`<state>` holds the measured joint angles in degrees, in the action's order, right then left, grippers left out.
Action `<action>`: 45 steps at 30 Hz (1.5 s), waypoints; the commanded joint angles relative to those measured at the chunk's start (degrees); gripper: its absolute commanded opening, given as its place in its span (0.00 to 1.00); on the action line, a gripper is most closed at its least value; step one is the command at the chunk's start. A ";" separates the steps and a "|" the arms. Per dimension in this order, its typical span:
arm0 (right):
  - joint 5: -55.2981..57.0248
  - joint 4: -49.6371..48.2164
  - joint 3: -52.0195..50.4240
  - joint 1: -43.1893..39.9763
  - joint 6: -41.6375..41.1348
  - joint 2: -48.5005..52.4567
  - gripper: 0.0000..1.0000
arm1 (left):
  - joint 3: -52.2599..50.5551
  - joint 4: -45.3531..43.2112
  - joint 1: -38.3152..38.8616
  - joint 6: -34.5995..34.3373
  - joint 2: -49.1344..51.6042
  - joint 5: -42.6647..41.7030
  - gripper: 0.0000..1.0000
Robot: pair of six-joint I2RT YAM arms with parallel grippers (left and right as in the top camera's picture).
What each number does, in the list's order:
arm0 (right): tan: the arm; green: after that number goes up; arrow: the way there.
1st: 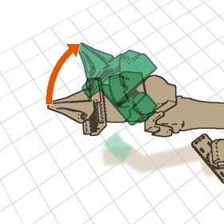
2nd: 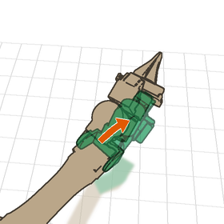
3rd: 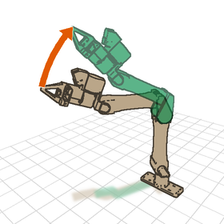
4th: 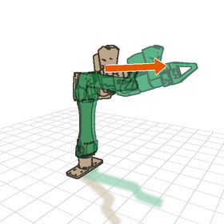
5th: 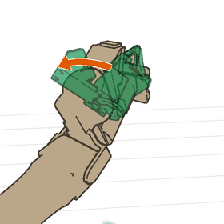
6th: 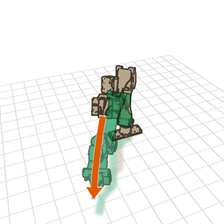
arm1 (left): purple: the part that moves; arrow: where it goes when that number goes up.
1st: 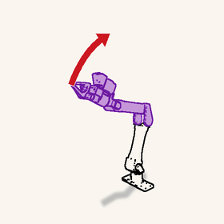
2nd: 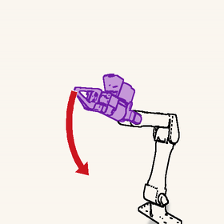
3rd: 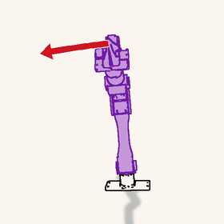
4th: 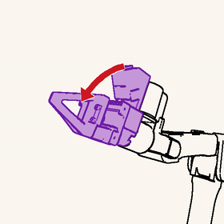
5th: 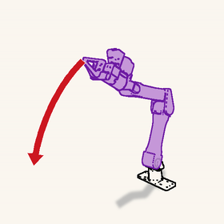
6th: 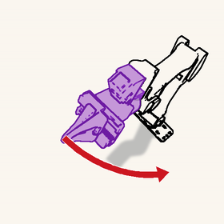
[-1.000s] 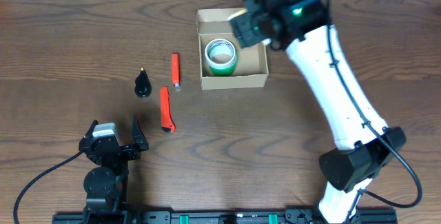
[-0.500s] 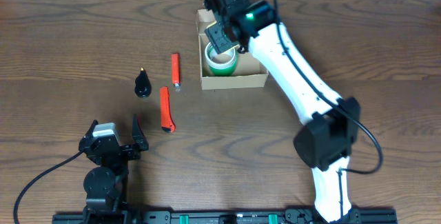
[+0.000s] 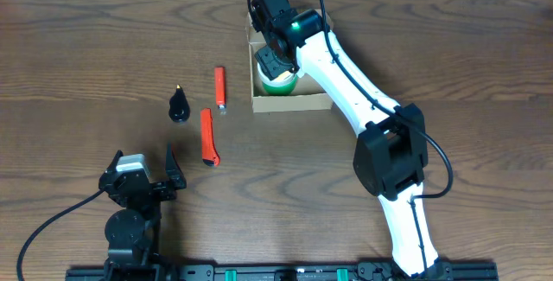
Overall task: Pack container
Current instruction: 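Carry yellow notepad into the box and release it on the tapes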
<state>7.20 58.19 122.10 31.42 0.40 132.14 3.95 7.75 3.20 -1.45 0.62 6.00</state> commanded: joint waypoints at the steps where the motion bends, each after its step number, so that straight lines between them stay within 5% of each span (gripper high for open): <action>1: -2.14 0.46 0.81 0.39 -1.25 0.57 0.33 | -1.01 2.10 0.09 0.00 -0.37 0.57 0.95; 13: -2.93 2.45 0.81 1.22 -1.18 0.63 0.38 | -1.01 2.12 0.09 0.00 -0.37 0.57 0.95; 17: -2.91 2.45 0.81 1.36 -0.68 0.63 0.64 | -1.01 2.10 0.09 0.00 -0.37 0.57 0.95; 24: -0.52 3.56 3.45 1.79 0.92 0.50 0.87 | -1.01 2.12 0.09 0.00 -0.37 0.57 0.96; 37: 0.31 8.15 14.78 1.95 1.14 0.50 0.91 | -1.01 2.12 0.09 0.00 -0.37 0.57 0.96; 45: 0.98 11.02 16.48 3.52 0.92 -0.90 0.73 | -1.01 2.12 0.09 0.00 -0.37 0.57 0.96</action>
<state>7.11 68.77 136.11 32.91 1.08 132.29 3.95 7.75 3.20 -1.45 0.62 6.02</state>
